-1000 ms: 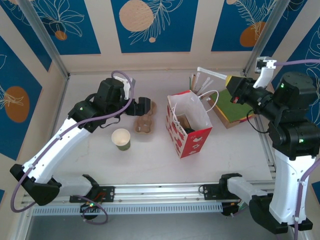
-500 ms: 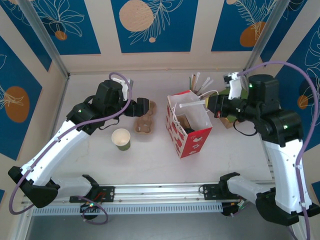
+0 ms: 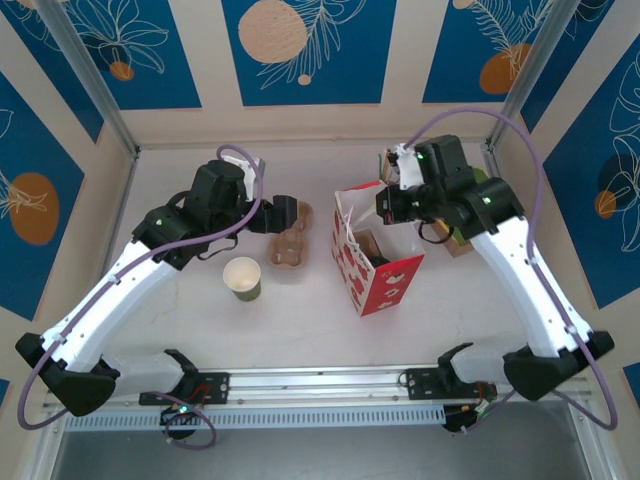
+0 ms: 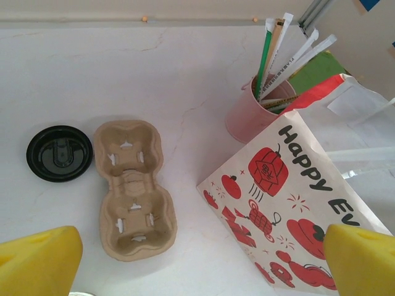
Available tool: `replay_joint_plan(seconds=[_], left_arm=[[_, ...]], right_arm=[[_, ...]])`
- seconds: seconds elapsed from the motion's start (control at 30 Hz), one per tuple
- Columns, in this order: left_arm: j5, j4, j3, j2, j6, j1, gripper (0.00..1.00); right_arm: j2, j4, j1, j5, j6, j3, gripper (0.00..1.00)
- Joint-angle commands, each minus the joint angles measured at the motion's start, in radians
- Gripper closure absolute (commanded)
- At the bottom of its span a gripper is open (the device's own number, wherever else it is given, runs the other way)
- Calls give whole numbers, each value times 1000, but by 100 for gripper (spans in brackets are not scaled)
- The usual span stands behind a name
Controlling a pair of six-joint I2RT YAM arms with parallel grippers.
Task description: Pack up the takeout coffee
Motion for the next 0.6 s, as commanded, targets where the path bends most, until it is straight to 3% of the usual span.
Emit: replay_joint_plan(seconds=[0.0, 0.07, 0.2, 0.43, 0.57], left_arm=[[-25, -22, -2, -23, 25, 7, 0], [-35, -24, 1, -23, 31, 7, 0], [-44, -22, 1, -20, 40, 8, 0], [-40, -21, 29, 16, 54, 8, 0], [-32, -14, 49, 46, 60, 9, 0]], right_arm=[[58, 26, 16, 38, -25, 21, 90], [95, 9, 19, 47, -34, 46, 68], [125, -11, 22, 63, -47, 77, 52], [105, -26, 11, 133, -61, 141, 39], [78, -40, -27, 188, -54, 199, 23]])
